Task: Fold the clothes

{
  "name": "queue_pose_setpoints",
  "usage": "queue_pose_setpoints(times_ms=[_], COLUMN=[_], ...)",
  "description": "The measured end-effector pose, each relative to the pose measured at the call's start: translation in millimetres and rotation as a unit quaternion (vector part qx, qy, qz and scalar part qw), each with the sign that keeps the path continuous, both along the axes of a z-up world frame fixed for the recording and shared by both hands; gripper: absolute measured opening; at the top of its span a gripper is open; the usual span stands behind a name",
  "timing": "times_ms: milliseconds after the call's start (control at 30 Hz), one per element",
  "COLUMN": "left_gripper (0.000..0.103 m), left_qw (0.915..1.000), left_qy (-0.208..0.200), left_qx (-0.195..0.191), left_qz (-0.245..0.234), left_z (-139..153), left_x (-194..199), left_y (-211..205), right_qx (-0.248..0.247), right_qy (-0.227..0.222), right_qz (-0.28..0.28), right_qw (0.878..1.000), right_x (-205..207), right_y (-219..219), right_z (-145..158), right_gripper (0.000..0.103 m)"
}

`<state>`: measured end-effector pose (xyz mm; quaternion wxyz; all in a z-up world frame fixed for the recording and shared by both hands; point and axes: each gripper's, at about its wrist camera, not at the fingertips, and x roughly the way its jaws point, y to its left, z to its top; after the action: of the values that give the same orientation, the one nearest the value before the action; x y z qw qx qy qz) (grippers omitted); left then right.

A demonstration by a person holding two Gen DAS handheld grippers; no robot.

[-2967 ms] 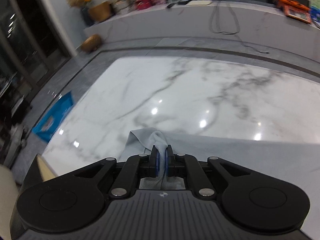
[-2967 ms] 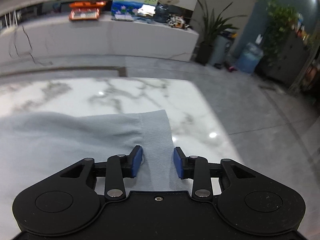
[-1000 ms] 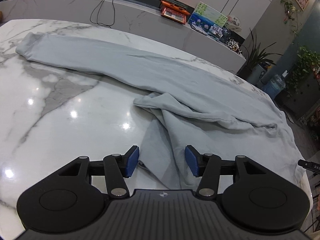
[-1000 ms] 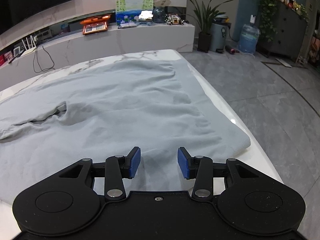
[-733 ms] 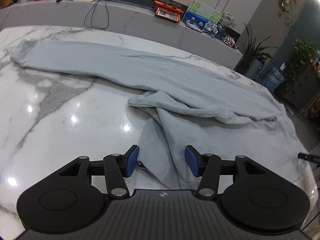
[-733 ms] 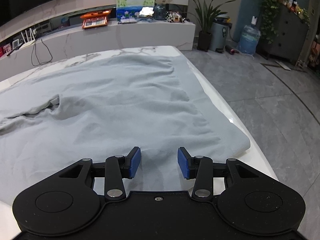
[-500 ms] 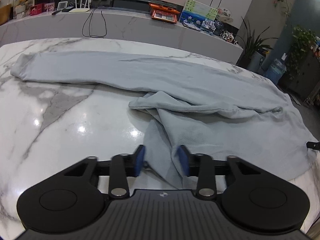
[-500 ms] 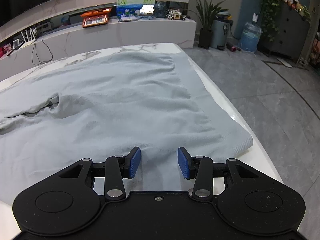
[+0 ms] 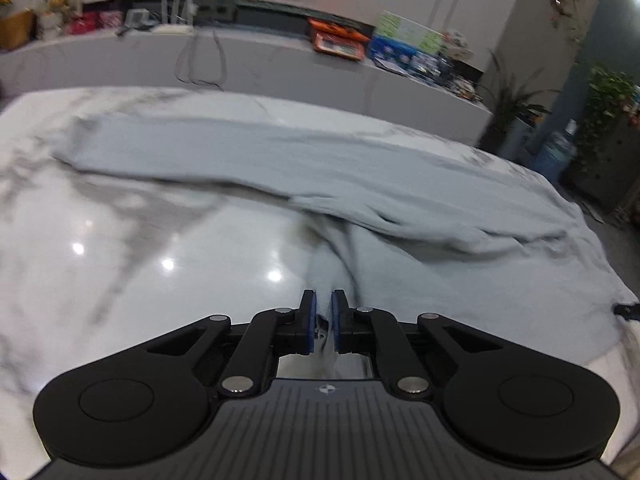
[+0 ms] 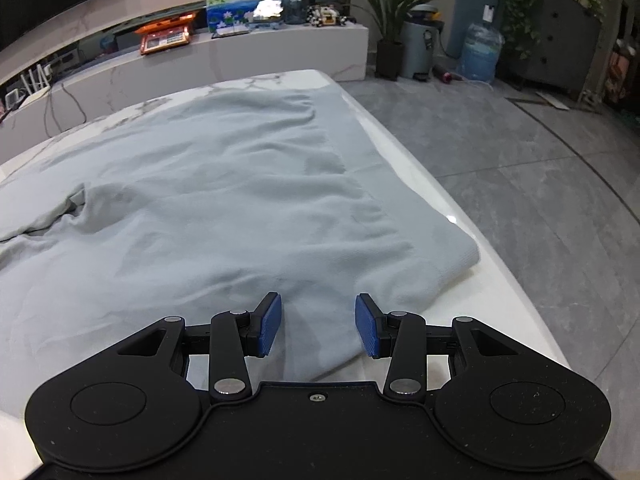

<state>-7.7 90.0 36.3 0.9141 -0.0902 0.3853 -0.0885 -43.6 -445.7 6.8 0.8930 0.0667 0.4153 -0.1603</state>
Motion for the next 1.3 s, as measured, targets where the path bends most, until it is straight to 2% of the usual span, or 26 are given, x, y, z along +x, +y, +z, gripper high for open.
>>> queue_pose_setpoints(times_ms=[33,200,333,433,567,667,767,867,1033,1100,1200,1267,1300], left_gripper=[0.007,0.007,0.007,0.007,0.007,0.007,0.007,0.007,0.007,0.011,0.015,0.028,0.031], left_qw=[0.9998,0.9967,0.991,0.9796,0.9698,0.9571,0.9535,0.9464,0.9394,0.9358,0.9373,0.9439,0.9469], left_qy=[-0.003,0.008,0.035,0.06,0.081,0.103,0.119,0.139,0.156,0.158,0.15,0.129,0.119], left_qx=[0.019,0.065,0.106,0.165,0.204,0.243,0.247,0.263,0.282,0.295,0.294,0.284,0.28], left_qz=[0.008,0.048,0.074,0.097,0.108,0.119,0.126,0.127,0.116,0.111,0.111,0.108,0.105], left_z=[4.5,24.8,38.0,48.8,50.2,42.4,33.7,19.7,3.0,0.2,1.6,7.2,10.1], left_x=[0.0,6.0,17.5,35.2,48.6,63.6,71.7,80.2,84.3,83.3,80.1,74.1,71.0], left_y=[6.5,40.6,65.8,84.3,96.5,103.3,109.6,107.6,99.7,96.9,95.1,92.6,91.2], right_qx=[-0.001,0.001,-0.003,-0.006,-0.012,-0.023,-0.034,-0.021,-0.011,-0.006,-0.009,-0.004,0.001], right_qy=[0.001,0.002,0.004,0.005,0.005,0.007,0.01,0.009,0.012,0.013,0.012,0.0,-0.009], right_qz=[-0.002,-0.014,-0.014,-0.015,-0.014,-0.013,-0.015,-0.016,-0.025,-0.029,-0.026,-0.036,-0.042], right_qw=[1.0,1.0,1.0,1.0,1.0,1.0,0.999,1.0,1.0,0.999,1.0,0.999,0.999], right_x=[-0.3,-0.2,0.8,1.5,1.9,2.6,3.9,4.5,-0.4,-3.5,-4.8,-8.2,-10.6], right_y=[-1.2,-6.4,-6.5,-7.3,-9.0,-10.8,-16.1,-25.6,-38.8,-43.1,-43.7,-46.2,-48.2], right_z=[0.1,0.3,0.3,0.4,0.5,0.2,-0.2,-0.3,-0.7,-0.4,-0.3,3.7,6.6], right_gripper=[0.039,0.039,0.039,0.039,0.039,0.039,0.039,0.039,0.039,0.039,0.039,0.039,0.039])
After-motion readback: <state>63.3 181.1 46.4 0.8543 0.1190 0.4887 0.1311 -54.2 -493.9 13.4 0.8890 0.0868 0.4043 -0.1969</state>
